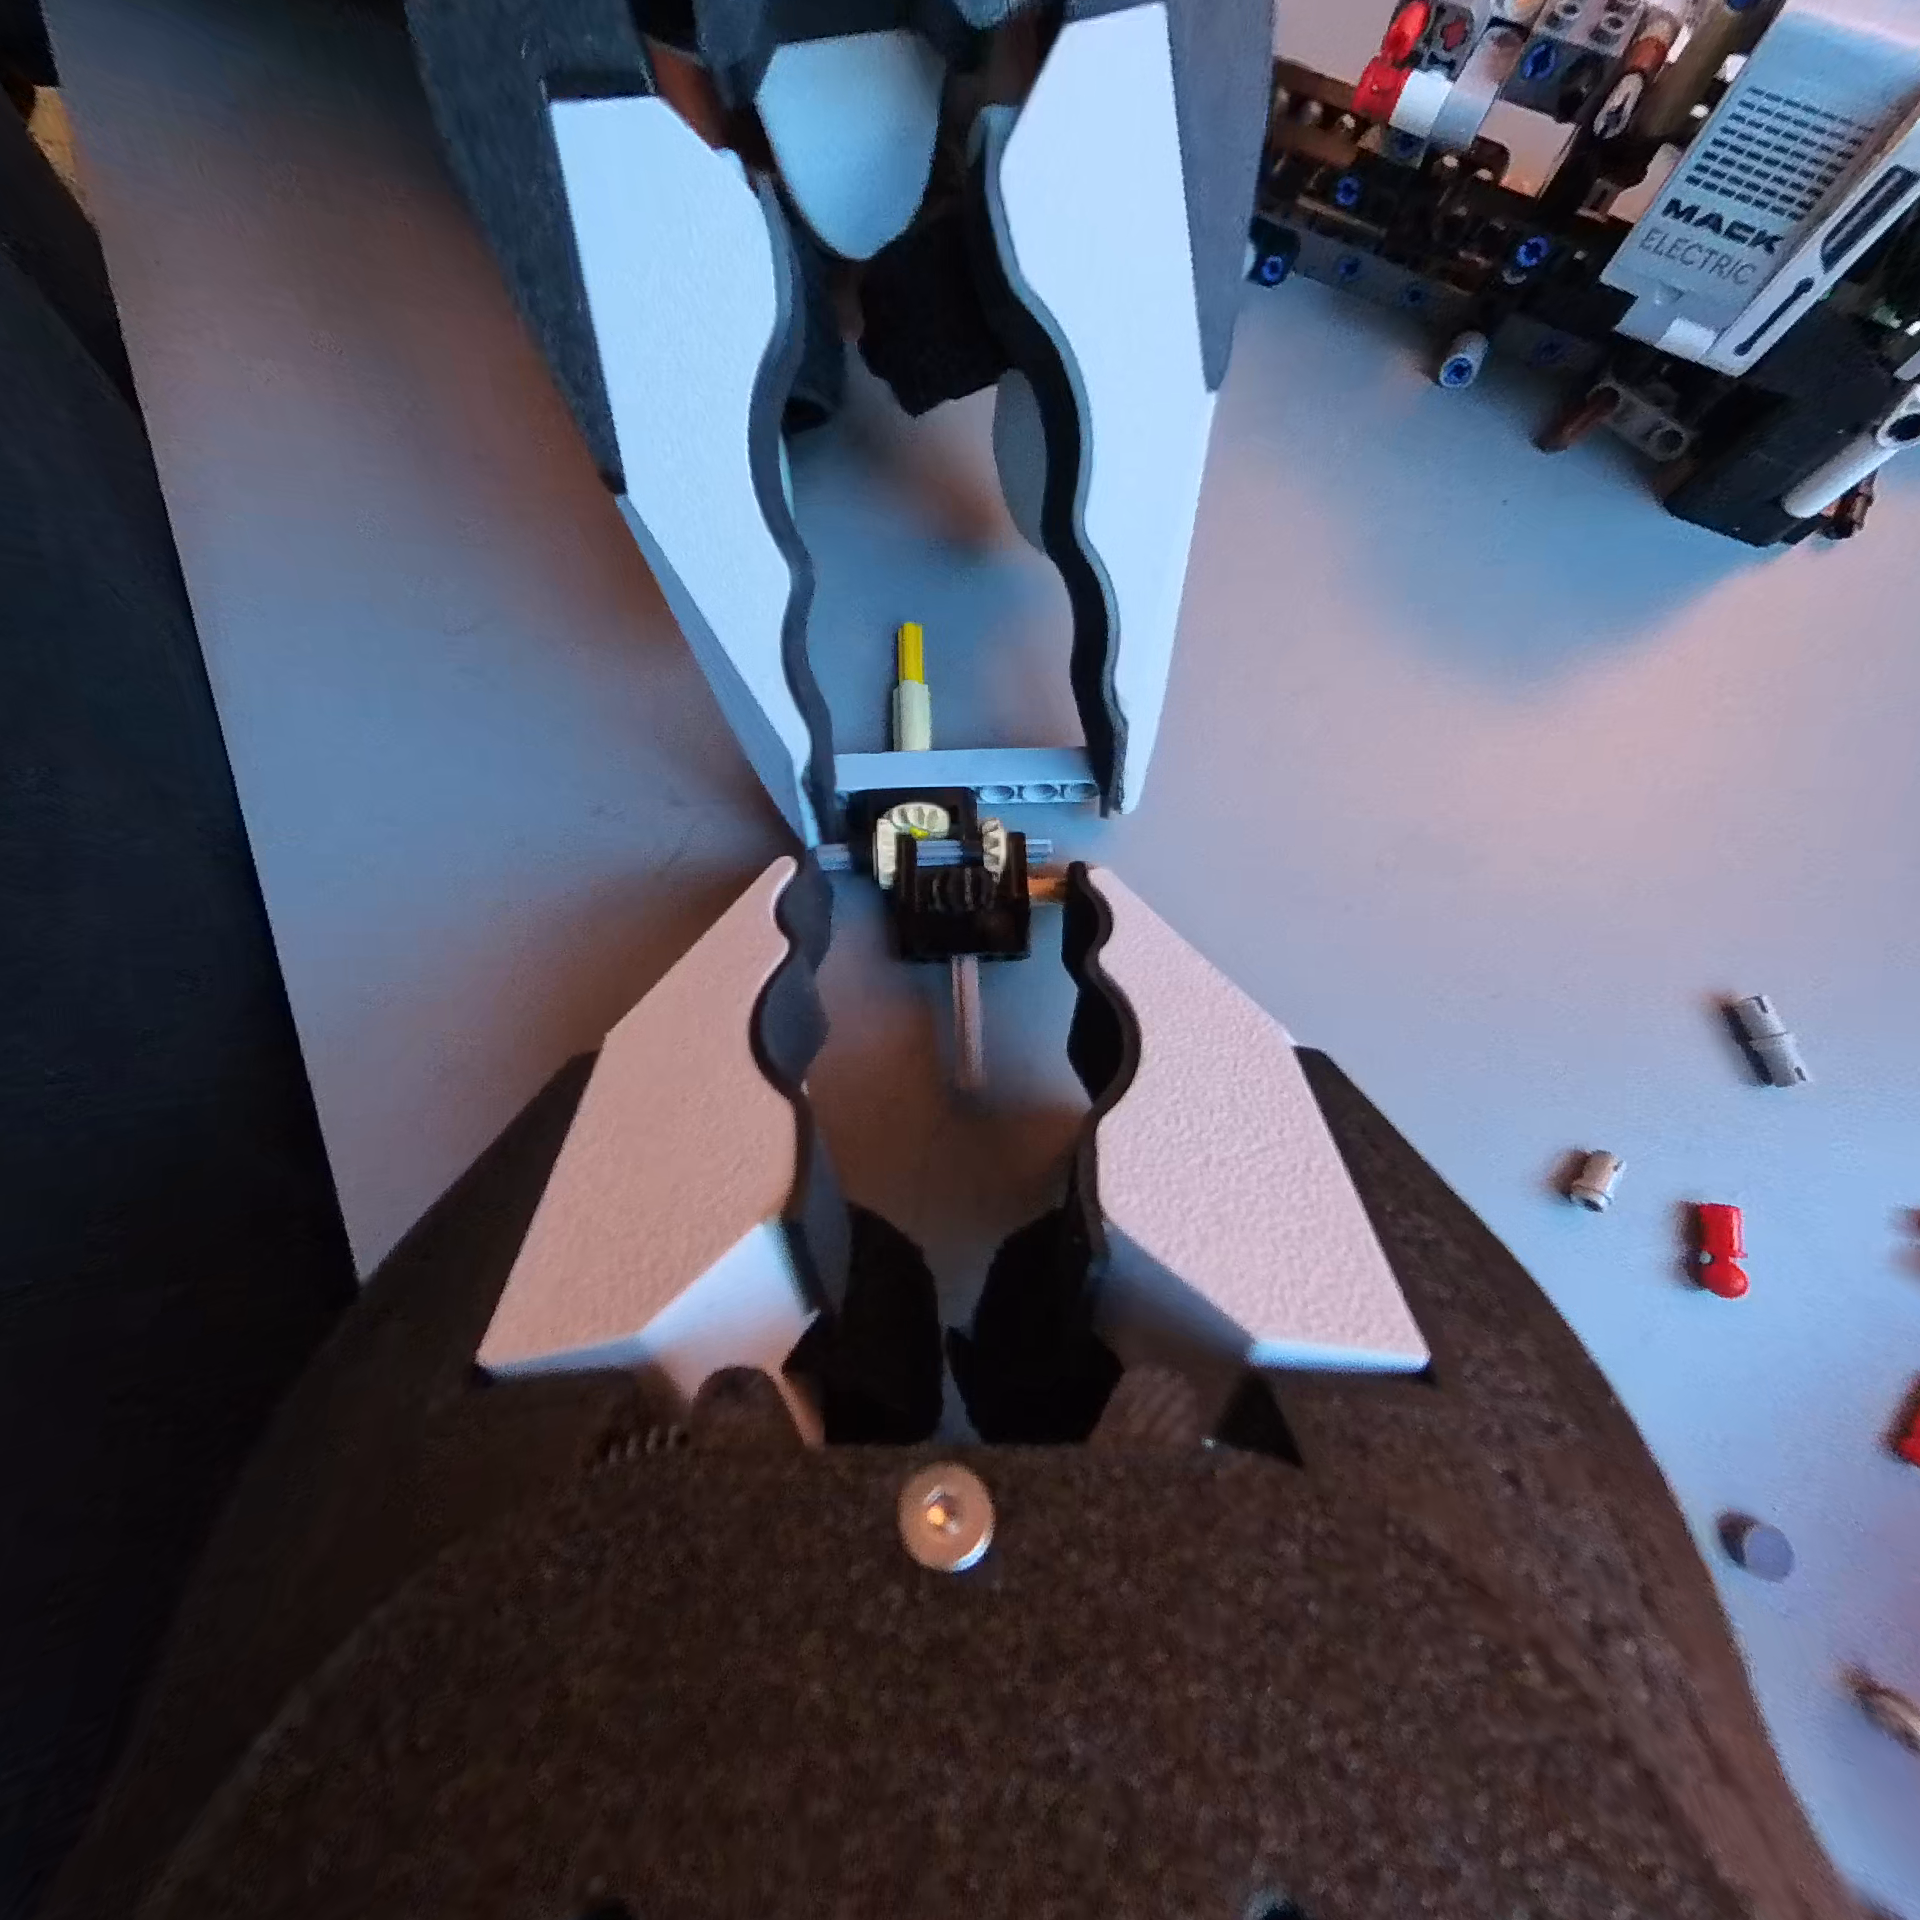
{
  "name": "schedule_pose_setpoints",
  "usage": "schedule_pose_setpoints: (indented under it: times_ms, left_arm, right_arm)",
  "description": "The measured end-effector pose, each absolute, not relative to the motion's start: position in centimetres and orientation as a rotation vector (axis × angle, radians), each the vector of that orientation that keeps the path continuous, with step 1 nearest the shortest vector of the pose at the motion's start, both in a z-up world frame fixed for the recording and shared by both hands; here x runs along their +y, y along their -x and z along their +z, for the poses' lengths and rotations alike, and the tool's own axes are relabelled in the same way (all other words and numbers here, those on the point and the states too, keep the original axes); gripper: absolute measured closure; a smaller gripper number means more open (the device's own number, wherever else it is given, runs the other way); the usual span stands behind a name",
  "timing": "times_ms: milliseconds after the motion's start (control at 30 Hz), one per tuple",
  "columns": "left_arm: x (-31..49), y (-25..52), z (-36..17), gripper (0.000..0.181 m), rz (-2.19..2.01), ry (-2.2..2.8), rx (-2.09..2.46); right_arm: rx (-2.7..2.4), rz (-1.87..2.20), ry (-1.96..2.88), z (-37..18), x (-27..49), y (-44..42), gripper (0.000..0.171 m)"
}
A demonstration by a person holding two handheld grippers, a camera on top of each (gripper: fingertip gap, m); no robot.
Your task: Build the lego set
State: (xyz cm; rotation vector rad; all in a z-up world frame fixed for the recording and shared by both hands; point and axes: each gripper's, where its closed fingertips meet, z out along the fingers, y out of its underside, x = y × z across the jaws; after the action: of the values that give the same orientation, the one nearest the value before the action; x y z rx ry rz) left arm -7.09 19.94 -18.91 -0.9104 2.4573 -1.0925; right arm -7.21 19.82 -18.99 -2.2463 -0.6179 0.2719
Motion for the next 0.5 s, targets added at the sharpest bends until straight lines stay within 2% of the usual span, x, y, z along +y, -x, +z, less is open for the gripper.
schedule_pose_setpoints:
  times_ms: [400,500]
  left_arm:
    - [20.22,6.98,-18.83,0.128,-1.104,0.985,2.436]
    - [20.11,7.17,-18.91,0.123,-1.071,0.929,2.436]
  right_arm:
    - [-0.563,0.255,2.25,-18.9,19.85,7.03,0.123]
    - [-0.529,0.209,2.262,-18.96,19.48,6.56,0.116]
